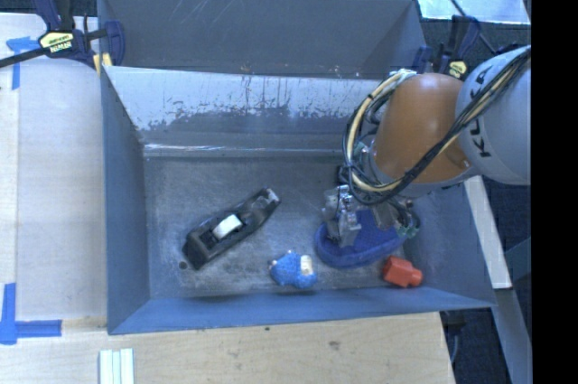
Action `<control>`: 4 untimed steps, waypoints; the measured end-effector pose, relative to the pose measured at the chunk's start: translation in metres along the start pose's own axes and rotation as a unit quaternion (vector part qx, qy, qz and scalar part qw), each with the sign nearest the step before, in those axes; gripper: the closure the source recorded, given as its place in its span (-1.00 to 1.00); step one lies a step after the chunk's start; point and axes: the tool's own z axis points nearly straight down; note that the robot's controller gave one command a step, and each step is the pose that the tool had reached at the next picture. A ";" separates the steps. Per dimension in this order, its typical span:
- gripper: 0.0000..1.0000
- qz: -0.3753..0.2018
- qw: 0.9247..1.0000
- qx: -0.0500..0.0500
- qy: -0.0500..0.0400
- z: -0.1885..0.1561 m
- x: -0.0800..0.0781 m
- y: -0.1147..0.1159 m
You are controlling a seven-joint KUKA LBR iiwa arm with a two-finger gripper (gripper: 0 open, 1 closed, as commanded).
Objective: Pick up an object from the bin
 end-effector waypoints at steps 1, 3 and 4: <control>-1.00 0.000 1.000 0.000 0.001 0.001 0.001 0.000; -1.00 -0.001 1.000 0.000 0.001 0.001 0.001 0.000; -1.00 -0.008 1.000 -0.002 0.003 0.021 -0.010 -0.027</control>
Offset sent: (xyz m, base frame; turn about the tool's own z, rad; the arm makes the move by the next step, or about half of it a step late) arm 0.0000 0.0000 0.0000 0.0000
